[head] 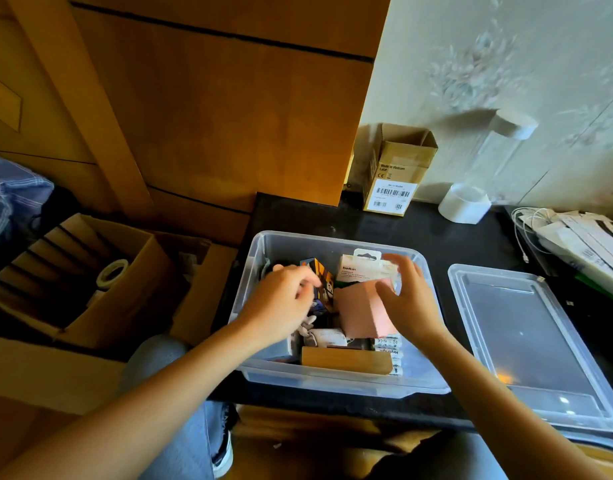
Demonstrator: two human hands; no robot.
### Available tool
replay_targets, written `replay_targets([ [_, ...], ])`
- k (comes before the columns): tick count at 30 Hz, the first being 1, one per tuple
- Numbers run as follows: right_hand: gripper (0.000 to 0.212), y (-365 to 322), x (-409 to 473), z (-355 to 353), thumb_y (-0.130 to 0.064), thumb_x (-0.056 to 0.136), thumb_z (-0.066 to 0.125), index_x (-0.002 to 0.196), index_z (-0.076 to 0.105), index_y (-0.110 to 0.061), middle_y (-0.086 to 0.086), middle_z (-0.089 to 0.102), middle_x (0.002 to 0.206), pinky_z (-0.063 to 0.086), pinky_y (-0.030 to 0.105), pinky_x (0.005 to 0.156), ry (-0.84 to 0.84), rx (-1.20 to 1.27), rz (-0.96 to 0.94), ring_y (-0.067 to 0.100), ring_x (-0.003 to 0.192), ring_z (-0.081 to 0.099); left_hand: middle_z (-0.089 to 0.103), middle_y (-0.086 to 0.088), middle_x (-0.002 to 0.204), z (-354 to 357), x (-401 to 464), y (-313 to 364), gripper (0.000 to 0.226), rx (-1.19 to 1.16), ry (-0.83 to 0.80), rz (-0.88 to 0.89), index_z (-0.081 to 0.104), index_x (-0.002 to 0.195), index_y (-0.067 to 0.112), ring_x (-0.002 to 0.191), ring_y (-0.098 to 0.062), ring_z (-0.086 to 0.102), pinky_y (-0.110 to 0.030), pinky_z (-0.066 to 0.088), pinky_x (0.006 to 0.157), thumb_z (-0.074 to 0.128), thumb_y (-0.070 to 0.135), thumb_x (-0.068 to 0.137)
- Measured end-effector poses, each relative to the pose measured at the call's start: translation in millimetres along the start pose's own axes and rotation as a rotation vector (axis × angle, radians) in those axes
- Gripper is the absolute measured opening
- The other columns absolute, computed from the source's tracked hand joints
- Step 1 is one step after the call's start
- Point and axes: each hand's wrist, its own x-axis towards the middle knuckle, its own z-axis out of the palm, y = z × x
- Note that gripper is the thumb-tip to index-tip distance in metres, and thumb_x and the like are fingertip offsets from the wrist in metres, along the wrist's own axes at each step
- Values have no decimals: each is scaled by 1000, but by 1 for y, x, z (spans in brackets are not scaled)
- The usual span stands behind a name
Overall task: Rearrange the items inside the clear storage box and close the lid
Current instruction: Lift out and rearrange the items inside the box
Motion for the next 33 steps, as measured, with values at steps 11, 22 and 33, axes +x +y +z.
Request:
replay_targets([
  [11, 28, -84, 43, 67, -13, 94, 46, 115, 64, -17, 4, 60, 124, 46, 26, 85, -537, -219, -408, 21, 106, 57, 41, -5, 129, -35, -16, -64, 28, 344, 247, -145, 61, 117, 21, 122, -22, 38, -33, 36, 99, 53, 14, 91],
  [22, 41, -95, 67, 109, -40, 84, 59, 119, 57, -18, 6, 56, 115, 46, 34, 79, -624, -770, -504, 26, 104, 55, 48, 4, 122, -21, -9, -69, 22, 104, 309, -103, 59, 116, 26, 109, -6, 46, 2, 28, 77, 48, 22, 97],
  [33, 33, -110, 71, 73, -6, 93, 39, 102, 69, -18, -1, 64, 111, 43, 25, 80, -975, -833, -563, 18, 95, 57, 51, 5, 115, -9, -7, -79, 21, -48, 352, -106, 62, 111, 27, 106, -6, 47, 3, 28, 79, 50, 20, 95],
])
